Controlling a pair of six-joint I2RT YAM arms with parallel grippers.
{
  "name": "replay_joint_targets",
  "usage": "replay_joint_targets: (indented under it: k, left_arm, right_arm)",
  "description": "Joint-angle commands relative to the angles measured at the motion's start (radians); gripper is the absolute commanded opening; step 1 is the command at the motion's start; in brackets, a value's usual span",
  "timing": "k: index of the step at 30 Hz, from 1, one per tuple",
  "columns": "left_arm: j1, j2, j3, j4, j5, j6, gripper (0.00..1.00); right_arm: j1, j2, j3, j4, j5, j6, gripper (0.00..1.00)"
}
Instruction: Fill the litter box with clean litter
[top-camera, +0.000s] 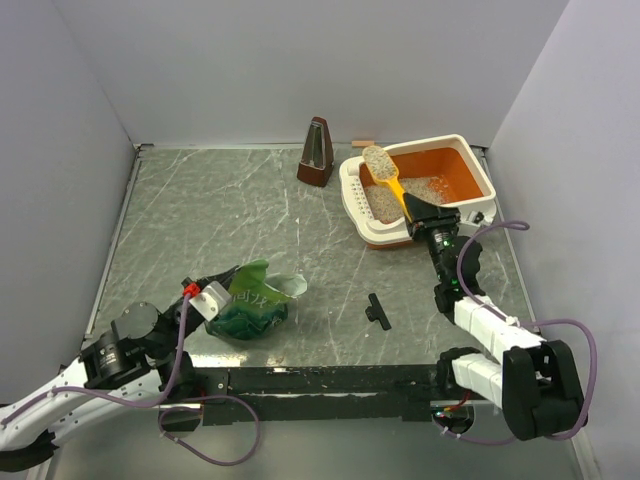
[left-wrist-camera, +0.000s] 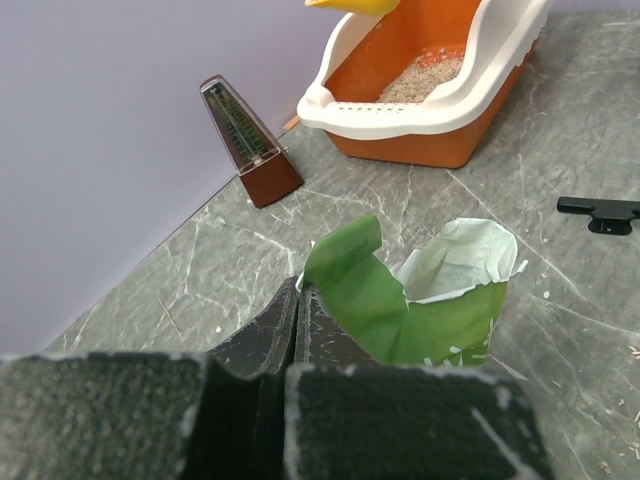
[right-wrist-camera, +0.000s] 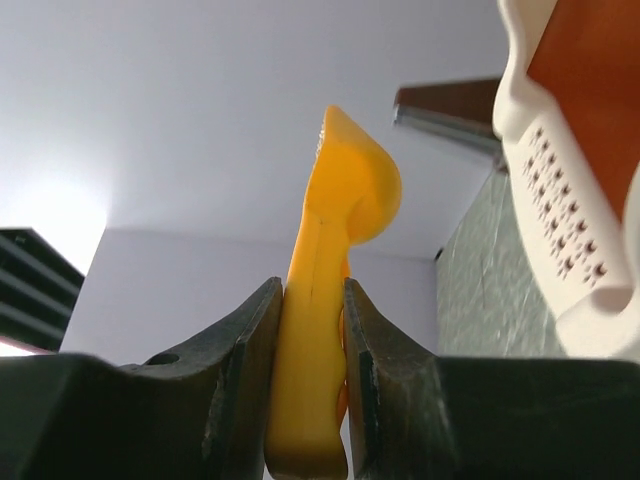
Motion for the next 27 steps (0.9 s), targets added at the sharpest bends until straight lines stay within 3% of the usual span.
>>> replay_joint_targets:
  k: [1,6,10,18,27]
  left_arm:
    - [-0.002,-0.016,-0.007,0.024,0.008,-0.002,0.01]
    - [-0.002,-0.028,-0.01,0.024,-0.001,-0.005,0.01]
    - [-0.002,-0.042,-0.014,0.027,0.002,-0.005,0.01]
    - [-0.002,-0.045,-0.004,0.004,0.0,-0.014,0.01]
    - [-0.002,-0.039,-0.002,0.002,0.012,-0.027,0.01]
  right_arm:
    - [-0.045,-0.068,0.049,0.02,0.04,-0.124,0.0]
    - [-0.045,-0.189,0.173,-0.421,0.143,-0.357,0.0]
    - [-0.046,-0.238,0.23,-0.574,0.216,-0.519,0.0]
    - [-0.045,-0.165,0.405,-0.773,0.295,-0.813,0.0]
    - [-0.046,0.037,0.572,-0.839,0.258,-1.066,0.0]
